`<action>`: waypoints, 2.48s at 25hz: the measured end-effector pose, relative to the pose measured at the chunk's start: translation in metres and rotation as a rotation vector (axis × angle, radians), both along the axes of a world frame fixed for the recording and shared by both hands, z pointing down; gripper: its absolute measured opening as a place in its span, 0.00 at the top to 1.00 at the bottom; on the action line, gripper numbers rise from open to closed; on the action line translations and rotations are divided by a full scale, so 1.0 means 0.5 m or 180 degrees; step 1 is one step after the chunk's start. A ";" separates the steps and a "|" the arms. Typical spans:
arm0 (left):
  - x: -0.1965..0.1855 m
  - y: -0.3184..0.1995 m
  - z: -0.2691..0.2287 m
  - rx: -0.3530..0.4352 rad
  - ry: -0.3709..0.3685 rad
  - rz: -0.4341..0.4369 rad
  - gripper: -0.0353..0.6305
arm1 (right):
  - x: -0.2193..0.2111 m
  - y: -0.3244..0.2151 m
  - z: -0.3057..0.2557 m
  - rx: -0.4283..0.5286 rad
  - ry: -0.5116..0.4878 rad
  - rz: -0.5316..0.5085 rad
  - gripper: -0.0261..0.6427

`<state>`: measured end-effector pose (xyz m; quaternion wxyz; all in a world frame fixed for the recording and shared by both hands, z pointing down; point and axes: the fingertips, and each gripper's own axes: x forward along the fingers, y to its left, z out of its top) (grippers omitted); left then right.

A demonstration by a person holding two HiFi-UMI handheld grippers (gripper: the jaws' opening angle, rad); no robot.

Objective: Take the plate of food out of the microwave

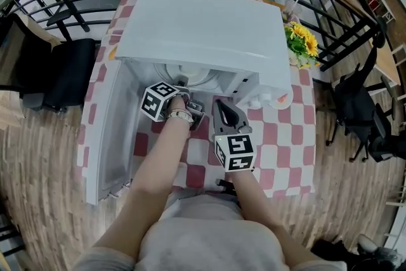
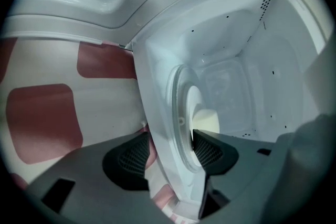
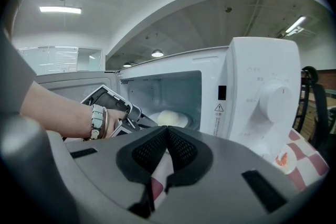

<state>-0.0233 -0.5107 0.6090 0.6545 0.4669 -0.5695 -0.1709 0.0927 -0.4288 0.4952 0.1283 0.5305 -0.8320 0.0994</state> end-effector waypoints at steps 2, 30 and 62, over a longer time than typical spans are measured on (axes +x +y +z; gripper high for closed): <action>-0.002 0.007 -0.002 0.0028 0.0031 0.0005 0.56 | -0.002 0.002 -0.001 0.0004 0.0005 -0.0004 0.93; -0.004 0.044 -0.094 0.0635 0.0575 -0.0151 0.92 | -0.006 0.041 -0.037 0.0088 0.0054 -0.0037 0.93; 0.006 0.197 -0.226 0.1289 0.0718 -0.0017 0.92 | -0.021 0.117 -0.151 0.0514 -0.0194 -0.0146 0.93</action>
